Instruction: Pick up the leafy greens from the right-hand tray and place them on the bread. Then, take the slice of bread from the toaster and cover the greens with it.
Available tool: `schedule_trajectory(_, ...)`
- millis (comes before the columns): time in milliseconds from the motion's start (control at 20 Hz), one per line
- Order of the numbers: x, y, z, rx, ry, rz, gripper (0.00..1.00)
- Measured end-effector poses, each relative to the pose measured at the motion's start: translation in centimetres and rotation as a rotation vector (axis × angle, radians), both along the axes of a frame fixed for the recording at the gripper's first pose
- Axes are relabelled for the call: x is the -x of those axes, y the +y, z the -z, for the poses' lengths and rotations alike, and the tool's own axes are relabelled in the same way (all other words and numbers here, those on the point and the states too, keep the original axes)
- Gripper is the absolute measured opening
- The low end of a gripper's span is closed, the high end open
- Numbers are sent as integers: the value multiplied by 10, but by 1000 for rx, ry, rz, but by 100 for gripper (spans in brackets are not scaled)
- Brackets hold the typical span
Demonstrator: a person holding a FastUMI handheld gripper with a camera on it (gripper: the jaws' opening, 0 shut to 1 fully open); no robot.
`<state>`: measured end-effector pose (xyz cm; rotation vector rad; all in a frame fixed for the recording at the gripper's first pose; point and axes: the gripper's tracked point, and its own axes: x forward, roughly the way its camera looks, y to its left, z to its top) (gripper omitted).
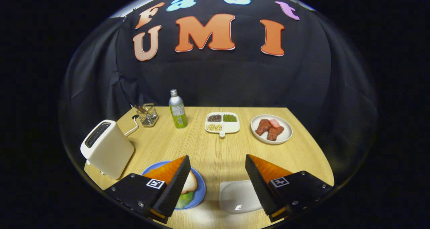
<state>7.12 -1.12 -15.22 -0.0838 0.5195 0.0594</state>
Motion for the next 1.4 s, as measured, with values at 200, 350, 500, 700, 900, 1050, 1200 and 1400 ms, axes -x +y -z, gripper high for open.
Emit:
schedule_trajectory(200,1,10,-47,-21,-91,0,98)
schedule_trajectory(350,5,21,-68,-45,-129,-1,98)
schedule_trajectory(500,12,26,-78,-43,-144,2,98)
schedule_trajectory(700,22,28,-83,-39,-152,22,98)
schedule_trajectory(900,32,30,-93,-43,-179,44,98)
schedule_trajectory(1050,40,33,-96,-38,-195,53,98)
schedule_trajectory(1200,46,36,-100,-30,-208,60,98)
schedule_trajectory(1400,52,37,-103,-25,-219,70,98)
